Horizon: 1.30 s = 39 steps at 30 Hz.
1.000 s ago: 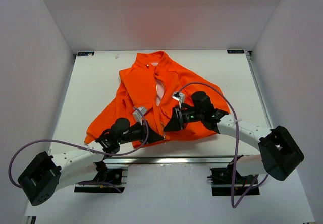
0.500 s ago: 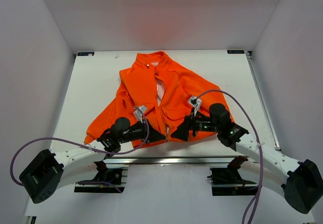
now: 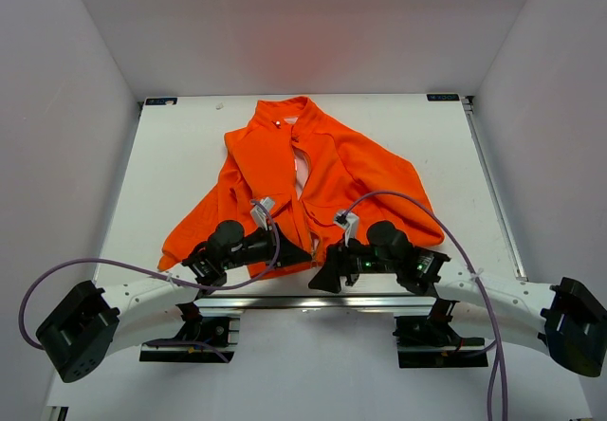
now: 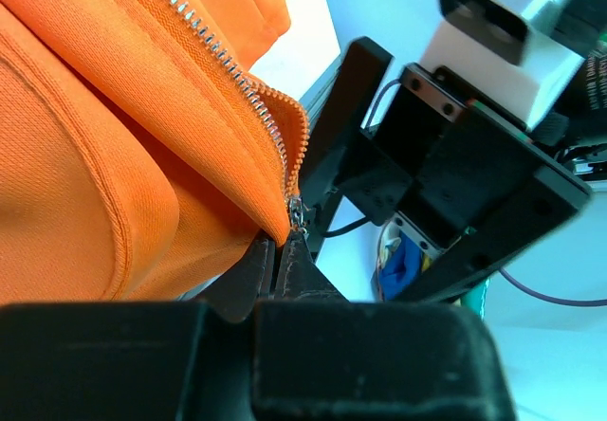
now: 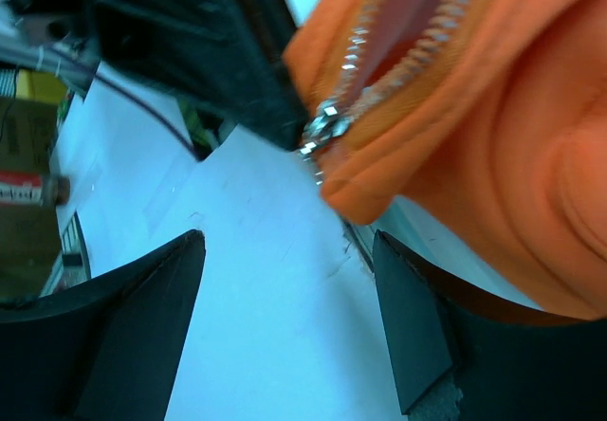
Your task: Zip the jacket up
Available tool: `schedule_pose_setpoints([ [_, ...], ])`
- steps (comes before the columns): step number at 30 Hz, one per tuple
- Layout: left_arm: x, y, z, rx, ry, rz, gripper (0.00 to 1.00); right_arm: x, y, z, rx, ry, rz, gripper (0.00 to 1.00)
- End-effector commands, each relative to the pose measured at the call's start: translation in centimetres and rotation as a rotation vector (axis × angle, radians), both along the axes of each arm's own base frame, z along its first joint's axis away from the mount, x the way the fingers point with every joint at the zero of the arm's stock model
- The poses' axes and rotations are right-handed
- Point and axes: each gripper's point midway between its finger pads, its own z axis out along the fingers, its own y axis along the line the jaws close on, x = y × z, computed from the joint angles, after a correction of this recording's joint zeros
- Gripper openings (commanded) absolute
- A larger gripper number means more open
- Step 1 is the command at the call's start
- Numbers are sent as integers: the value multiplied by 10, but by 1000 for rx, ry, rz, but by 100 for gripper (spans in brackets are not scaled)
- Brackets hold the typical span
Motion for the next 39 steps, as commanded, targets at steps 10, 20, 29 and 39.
schedule_pose_setpoints([
  [10, -7, -2, 4, -59, 41, -10, 0, 18, 18, 19, 152, 10, -128, 68],
  [20, -5, 0, 4, -57, 37, 21, 0, 17, 22, 20, 189, 49, -144, 64],
  [29, -5, 0, 2, -46, 40, 39, 0, 20, 20, 21, 197, 62, -196, 46],
  [39, -4, -2, 0, -35, 45, 53, 0, 19, 16, 18, 202, 104, -260, 34],
])
